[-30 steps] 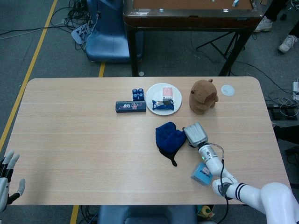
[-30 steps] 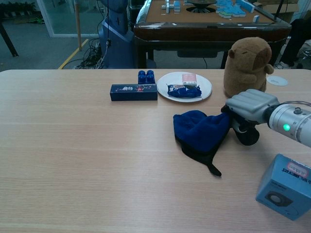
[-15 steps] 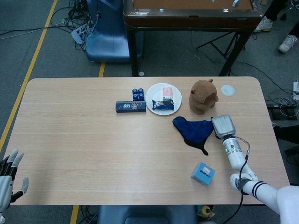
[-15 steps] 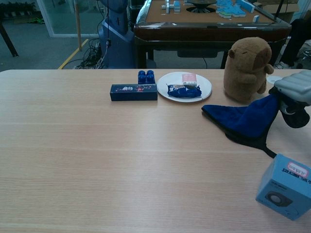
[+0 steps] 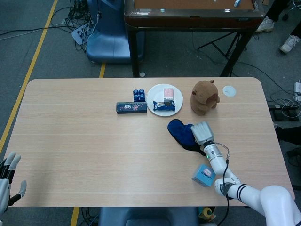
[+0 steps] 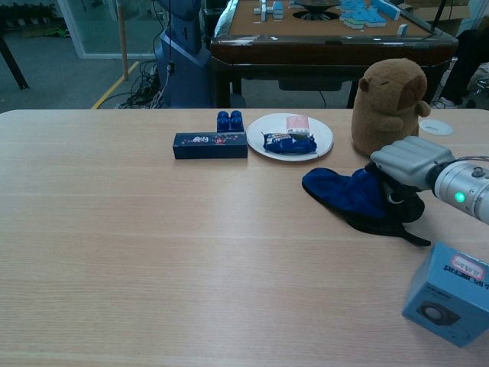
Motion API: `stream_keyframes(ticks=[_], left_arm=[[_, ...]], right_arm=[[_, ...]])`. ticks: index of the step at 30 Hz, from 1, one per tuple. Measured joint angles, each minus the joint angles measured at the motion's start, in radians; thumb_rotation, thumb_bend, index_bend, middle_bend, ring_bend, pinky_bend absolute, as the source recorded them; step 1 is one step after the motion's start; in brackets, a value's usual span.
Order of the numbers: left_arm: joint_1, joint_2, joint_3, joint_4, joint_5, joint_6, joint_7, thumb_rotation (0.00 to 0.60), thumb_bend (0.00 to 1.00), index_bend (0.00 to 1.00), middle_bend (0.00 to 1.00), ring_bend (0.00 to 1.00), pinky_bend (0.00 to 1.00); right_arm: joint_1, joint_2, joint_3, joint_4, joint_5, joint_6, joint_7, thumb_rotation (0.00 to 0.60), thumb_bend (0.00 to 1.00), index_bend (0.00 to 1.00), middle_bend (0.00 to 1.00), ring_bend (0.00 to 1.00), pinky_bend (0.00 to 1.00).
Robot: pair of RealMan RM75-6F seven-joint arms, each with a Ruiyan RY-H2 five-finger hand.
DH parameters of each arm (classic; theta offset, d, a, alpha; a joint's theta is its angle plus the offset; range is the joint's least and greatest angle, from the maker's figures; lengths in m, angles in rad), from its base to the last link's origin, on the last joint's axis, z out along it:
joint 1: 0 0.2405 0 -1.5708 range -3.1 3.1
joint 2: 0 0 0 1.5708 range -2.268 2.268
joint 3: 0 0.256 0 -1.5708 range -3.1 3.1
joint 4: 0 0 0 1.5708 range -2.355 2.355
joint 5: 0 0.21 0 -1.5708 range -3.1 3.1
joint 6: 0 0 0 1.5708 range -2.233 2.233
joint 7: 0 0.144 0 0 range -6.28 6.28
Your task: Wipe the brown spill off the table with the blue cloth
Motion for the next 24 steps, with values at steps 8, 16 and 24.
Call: stream_keyframes(ticks=[8, 16, 24], left_arm=[[0.006, 0.000, 0.001, 0.006, -0.001, 0.008, -0.008, 0.600, 0.44, 0.00, 0.00, 0.01, 0.06], [0.008, 0.001, 0.002, 0.001, -0.002, 0.008, -0.001, 0.600, 0.44, 0.00, 0.00, 0.01, 0.06], [0.004, 0.005, 0.001, -0.012, 0.006, 0.006, 0.013, 0.600, 0.44, 0.00, 0.00, 0.01, 0.06]], right_arm=[[0.040, -0.057, 0.008, -0.036, -0.005, -0.010, -0.038, 0.600, 0.75, 0.74, 0.60, 0.59, 0.78], [0.062, -0.071, 0.016, -0.118, -0.017, -0.014, -0.031, 0.600, 0.75, 0.74, 0.60, 0.59, 0.78], [0.064, -0.009, 0.022, -0.324, -0.064, 0.013, 0.022, 0.600, 0.74, 0.74, 0.60, 0.59, 0.78]])
